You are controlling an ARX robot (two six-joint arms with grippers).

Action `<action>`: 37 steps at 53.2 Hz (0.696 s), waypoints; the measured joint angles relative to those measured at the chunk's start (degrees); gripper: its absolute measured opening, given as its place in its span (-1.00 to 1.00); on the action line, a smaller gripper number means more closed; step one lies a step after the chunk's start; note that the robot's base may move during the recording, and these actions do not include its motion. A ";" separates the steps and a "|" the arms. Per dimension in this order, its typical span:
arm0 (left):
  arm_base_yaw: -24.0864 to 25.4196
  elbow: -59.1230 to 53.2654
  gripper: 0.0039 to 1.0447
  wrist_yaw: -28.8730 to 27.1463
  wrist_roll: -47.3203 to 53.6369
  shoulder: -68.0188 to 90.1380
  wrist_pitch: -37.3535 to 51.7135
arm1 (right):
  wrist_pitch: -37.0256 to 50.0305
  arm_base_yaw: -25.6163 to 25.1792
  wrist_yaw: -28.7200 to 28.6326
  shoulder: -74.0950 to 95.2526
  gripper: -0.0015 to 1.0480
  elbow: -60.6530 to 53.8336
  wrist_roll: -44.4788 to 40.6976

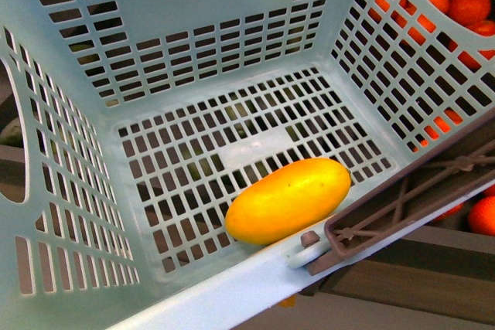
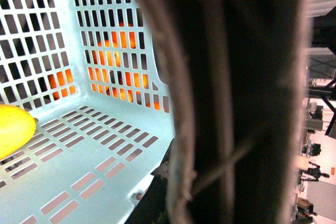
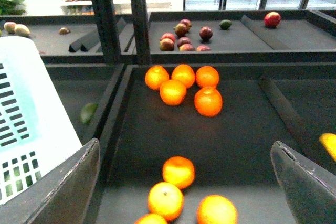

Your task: Pick mango and avocado into basket

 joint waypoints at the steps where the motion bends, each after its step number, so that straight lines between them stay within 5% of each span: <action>1: 0.00 0.00 -0.92 -0.11 0.00 0.00 0.00 | 0.00 0.00 0.02 -0.02 0.83 0.00 0.00; 37: 0.04 0.00 -0.92 -0.15 0.20 0.00 0.00 | -0.02 0.00 -0.04 -0.02 0.83 -0.02 0.00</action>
